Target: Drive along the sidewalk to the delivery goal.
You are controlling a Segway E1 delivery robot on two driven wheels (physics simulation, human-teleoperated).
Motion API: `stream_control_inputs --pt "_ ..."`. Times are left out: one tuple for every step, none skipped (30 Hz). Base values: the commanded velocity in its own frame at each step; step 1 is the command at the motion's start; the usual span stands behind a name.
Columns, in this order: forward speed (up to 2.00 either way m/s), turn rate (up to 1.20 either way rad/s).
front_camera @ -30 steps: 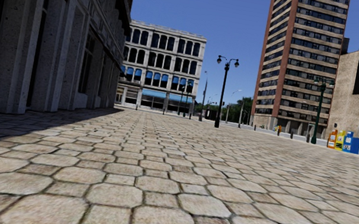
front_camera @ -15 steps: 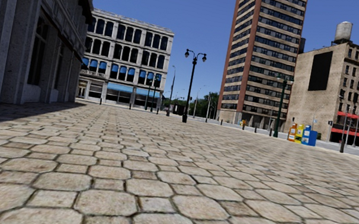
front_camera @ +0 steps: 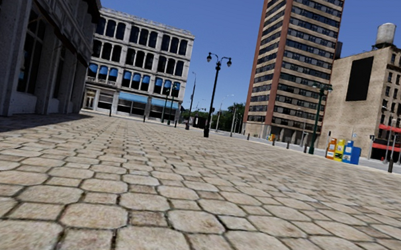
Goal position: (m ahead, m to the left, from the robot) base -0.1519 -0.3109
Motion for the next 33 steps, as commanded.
stream_control_inputs --pt "1.30 0.00" --pt "1.30 0.00" --pt "1.30 0.00" --pt "1.30 0.00" --pt "1.30 0.00" --pt "1.30 0.00" --pt "1.30 0.00" --pt "1.30 0.00" --pt "1.29 0.00" --pt "1.17 0.00" --pt "0.95 0.00" --pt "0.76 0.00" --pt "0.50 0.00" --pt "0.30 0.00" --pt "0.17 0.00" --pt "0.11 0.00" --pt "0.03 0.00" --pt "0.00 0.00" --pt "0.00 0.00" --pt "0.00 0.00" --pt "0.00 0.00" --pt "0.00 0.00" --pt "0.00 0.00" --pt "0.00 0.00" --pt "0.00 0.00" --pt "0.00 0.00" --pt "0.00 0.00" --pt "0.00 0.00" --pt "0.00 0.00" --pt "0.00 0.00" --pt "0.00 0.00" --pt "0.00 0.00" --pt "0.00 0.00"
